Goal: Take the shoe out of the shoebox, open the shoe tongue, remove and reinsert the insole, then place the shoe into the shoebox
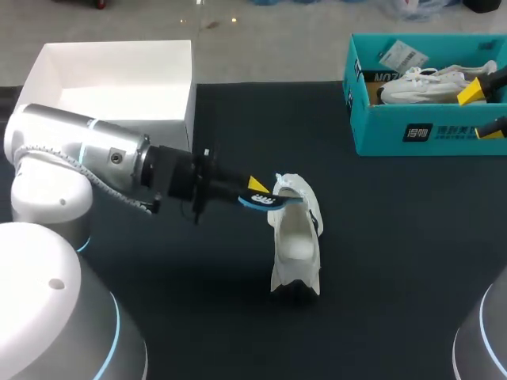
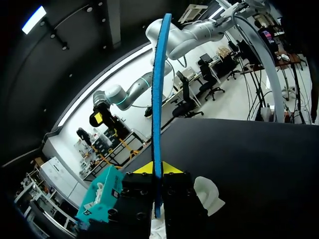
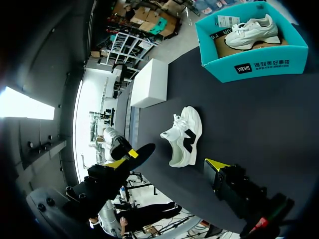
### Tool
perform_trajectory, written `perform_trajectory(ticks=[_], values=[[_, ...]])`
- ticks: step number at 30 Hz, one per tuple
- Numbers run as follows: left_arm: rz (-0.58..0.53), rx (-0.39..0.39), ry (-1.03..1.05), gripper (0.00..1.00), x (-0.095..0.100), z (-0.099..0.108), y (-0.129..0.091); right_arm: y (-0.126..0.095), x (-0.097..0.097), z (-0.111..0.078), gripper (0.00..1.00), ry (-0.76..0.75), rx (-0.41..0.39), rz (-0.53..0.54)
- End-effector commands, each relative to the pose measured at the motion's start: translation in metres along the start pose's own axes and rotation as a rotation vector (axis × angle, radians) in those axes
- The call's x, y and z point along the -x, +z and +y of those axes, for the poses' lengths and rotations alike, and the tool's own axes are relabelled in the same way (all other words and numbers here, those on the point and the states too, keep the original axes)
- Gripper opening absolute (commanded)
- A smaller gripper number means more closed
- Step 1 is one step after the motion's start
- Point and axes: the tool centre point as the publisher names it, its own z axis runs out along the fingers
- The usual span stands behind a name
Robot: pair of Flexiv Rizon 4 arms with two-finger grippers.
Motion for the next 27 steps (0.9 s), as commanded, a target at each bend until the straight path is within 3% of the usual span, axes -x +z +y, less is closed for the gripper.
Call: perform_trajectory(ticks=[1, 21, 27], values=[[0.014, -0.009, -0.017, 0.00, -0.016, 0.006, 0.015, 0.001, 0.000, 0.000, 1.00, 0.002, 0.000, -0.003], [0.004, -0.004, -0.041, 0.00, -0.022, 0.005, 0.016, 0.001, 0.000, 0.000, 1.00, 0.002, 0.000, -0.003], [0.048, 0.032, -0.067, 0.00, -0.044, 0.033, 0.030, 0.001, 0.000, 0.000, 1.00, 0.002, 0.000, -0.003]])
